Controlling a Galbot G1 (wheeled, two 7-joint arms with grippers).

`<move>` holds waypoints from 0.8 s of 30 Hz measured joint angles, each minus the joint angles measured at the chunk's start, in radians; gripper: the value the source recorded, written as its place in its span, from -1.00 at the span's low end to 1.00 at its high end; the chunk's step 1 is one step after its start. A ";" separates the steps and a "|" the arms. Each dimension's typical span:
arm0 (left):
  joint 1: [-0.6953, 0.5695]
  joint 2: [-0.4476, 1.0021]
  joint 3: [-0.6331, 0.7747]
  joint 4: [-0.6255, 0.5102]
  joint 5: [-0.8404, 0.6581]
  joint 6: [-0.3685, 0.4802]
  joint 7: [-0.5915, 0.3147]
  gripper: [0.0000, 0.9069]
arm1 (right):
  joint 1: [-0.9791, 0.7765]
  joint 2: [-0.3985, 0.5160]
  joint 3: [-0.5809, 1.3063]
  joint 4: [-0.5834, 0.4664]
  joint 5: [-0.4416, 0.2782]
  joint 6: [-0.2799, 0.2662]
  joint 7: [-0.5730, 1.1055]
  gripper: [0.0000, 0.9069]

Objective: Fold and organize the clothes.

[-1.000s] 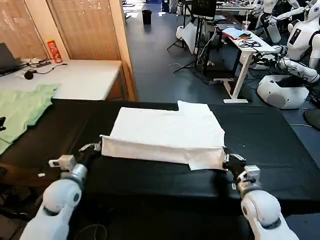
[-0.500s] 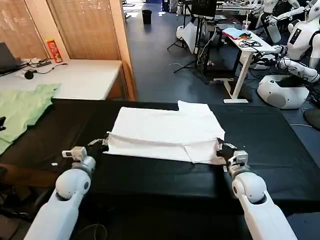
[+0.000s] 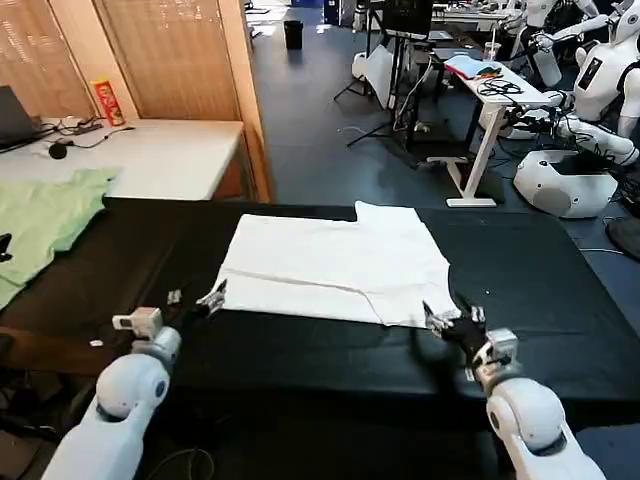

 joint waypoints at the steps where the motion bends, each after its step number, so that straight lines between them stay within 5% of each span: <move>1: 0.007 -0.001 -0.002 -0.001 -0.004 0.001 0.001 0.94 | -0.005 0.002 0.003 0.000 0.000 0.001 0.000 0.68; 4: 0.023 -0.002 -0.003 0.000 -0.003 0.002 0.004 0.89 | -0.015 0.004 0.011 -0.002 0.001 0.003 0.000 0.63; 8: 0.030 -0.007 -0.003 0.008 0.009 0.003 0.002 0.40 | -0.014 0.011 0.011 -0.014 0.009 0.002 0.000 0.51; 14: 0.031 -0.011 -0.002 0.021 0.018 0.005 0.001 0.23 | -0.015 0.024 0.010 -0.033 0.011 0.003 0.000 0.12; 18: 0.026 -0.014 -0.001 0.034 0.018 0.004 0.005 -0.31 | -0.012 0.029 0.010 -0.039 0.010 0.005 -0.001 -0.46; 19: 0.025 -0.014 -0.001 0.036 0.018 0.003 0.006 -0.63 | -0.012 0.030 0.010 -0.039 0.010 0.006 -0.001 -0.66; 20: 0.024 -0.014 -0.001 0.038 0.018 0.002 0.007 -0.68 | -0.012 0.030 0.010 -0.039 0.010 0.006 -0.001 -0.78; 24: 0.026 -0.010 -0.001 0.039 0.015 0.002 0.009 -1.00 | -0.011 0.026 0.009 -0.034 0.010 0.006 0.001 -0.85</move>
